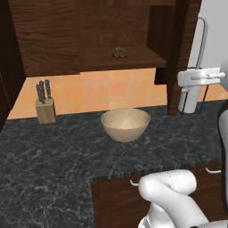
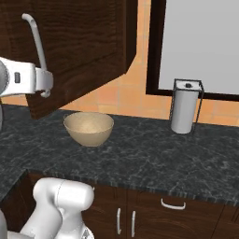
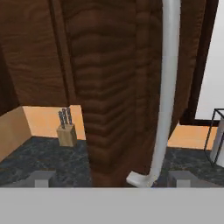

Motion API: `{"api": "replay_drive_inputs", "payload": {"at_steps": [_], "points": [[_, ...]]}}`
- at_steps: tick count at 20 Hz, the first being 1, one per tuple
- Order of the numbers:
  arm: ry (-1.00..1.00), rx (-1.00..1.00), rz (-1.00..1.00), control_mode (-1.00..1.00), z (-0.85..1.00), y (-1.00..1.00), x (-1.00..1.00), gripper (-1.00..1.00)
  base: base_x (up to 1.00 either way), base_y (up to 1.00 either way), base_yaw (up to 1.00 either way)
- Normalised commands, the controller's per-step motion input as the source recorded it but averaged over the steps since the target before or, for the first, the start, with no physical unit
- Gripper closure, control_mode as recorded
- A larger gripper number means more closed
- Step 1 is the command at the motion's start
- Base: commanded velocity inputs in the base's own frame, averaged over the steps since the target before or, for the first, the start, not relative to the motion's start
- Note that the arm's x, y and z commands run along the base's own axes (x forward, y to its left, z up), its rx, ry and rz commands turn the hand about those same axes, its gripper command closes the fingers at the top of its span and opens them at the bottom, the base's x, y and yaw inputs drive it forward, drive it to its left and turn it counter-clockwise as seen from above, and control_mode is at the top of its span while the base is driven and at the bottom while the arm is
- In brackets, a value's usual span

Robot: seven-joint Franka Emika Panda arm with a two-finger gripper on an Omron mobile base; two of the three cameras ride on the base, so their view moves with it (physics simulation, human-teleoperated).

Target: Open the cabinet, pick up the bread from the cabinet and place it in the basket. Then move the basket to the dining counter.

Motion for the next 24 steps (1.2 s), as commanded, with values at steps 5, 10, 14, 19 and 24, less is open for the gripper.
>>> {"api": "replay_drive_inputs", "payload": {"at_steps": [5, 10, 14, 19, 24], "points": [[0.51, -0.62, -0.18, -1.00, 0.00, 0.83, 0.08, -1.00, 0.00, 0.00, 0.00], [0.62, -0.65, -0.10, -1.00, -0.12, 0.59, 0.67, -1.00, 0.00, 0.00, 0.00], [0.62, -0.69, -0.01, -1.00, -0.43, 0.01, 1.00, -1.00, 0.00, 0.00, 0.00], [0.48, -0.64, -0.07, -1.00, -0.14, -0.23, 0.64, -1.00, 0.00, 0.00, 0.00], [0.23, -0.49, -0.13, -1.00, 0.00, -0.84, -0.10, -1.00, 0.00, 0.00, 0.00]]}}
